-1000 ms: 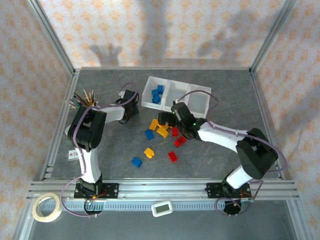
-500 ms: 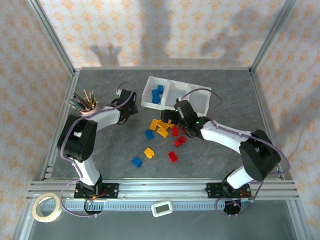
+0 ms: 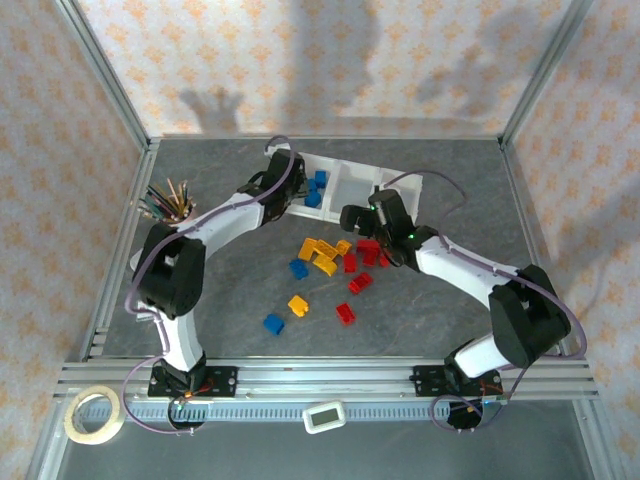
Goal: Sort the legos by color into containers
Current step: Place the lego in the container.
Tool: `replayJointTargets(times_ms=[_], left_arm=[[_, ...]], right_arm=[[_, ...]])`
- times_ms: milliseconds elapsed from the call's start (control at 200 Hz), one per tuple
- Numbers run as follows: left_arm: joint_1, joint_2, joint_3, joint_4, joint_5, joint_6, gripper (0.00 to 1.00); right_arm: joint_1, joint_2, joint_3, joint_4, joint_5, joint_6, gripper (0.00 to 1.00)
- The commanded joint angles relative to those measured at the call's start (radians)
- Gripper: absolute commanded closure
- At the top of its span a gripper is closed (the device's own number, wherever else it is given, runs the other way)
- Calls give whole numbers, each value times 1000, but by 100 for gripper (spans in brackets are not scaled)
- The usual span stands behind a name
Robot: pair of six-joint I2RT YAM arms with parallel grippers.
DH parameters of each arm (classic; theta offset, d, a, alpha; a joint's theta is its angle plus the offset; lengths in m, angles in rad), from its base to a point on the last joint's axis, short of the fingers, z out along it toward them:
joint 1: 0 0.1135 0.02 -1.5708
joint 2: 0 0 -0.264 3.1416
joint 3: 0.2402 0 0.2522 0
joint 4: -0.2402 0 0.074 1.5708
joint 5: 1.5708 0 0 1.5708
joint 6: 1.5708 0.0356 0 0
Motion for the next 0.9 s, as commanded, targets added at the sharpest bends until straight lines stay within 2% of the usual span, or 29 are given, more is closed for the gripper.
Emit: replayJointTargets(times_ms=[0,170,235,315,480,696,896], left_arm=[[2,102,99,-41,-67,41,85],[2,223,241,-94,-87,71,80],[2,247,268,-104,-80,75,73],[2,258,292,-123,-86,78,60],[3,237,297,-128,-77,98,48],[1,168,283,-181,-56,98,46],[-5,-5,104,-181,-2,42,44]], right_arm=[[-5,-25,33,-19,33,-28,0],[-6,-21,40,-29,36,-39,0],[-6,-21,44,-30,35,-40,0],[-5,-22,48,-34,32,-40,0],[-5,-29,58,-42,18,-53,0],[-5,-57,55,-66,-12,-49,0],[-5,-100,-21,-49,-80,-12,0]])
